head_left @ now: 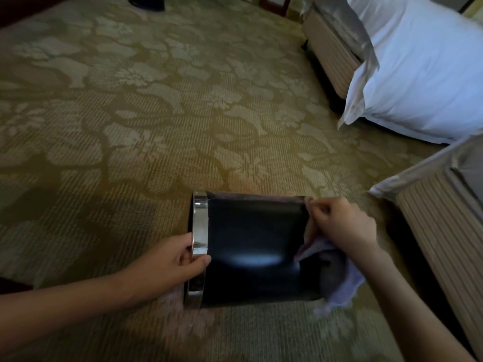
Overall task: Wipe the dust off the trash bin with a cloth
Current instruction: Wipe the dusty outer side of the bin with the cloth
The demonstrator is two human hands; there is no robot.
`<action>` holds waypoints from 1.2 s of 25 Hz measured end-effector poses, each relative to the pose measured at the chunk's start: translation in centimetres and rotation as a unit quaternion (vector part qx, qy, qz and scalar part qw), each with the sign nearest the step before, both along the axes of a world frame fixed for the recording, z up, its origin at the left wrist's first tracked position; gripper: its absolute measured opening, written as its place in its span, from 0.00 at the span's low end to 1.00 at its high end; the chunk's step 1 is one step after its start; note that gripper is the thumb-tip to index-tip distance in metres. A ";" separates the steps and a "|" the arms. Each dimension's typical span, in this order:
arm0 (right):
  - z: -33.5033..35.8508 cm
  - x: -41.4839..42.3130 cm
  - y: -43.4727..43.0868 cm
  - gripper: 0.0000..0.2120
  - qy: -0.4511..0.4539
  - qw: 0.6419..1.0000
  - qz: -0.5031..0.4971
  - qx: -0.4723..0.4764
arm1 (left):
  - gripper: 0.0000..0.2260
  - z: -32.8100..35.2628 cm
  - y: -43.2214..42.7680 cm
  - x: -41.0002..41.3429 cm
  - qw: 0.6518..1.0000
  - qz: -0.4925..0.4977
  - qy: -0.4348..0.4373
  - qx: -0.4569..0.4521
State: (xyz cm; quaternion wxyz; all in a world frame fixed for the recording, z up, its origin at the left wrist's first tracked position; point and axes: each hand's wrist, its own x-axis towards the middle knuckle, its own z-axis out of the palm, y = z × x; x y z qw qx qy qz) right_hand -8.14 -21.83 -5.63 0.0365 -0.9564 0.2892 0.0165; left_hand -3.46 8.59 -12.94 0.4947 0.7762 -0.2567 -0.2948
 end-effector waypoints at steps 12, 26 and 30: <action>-0.6 4.6 15.5 0.10 -0.032 0.961 0.274 0.022 | 0.15 -0.2 0.5 0.0 1.000 -0.008 -0.011 0.009; -1.2 3.8 5.3 0.14 0.002 0.995 0.096 -0.020 | 0.22 -0.2 0.6 0.5 1.000 -0.020 -0.020 0.007; -0.9 5.0 13.8 0.11 -0.031 0.966 0.256 0.023 | 0.20 -0.6 0.7 0.4 0.999 -0.017 -0.026 0.010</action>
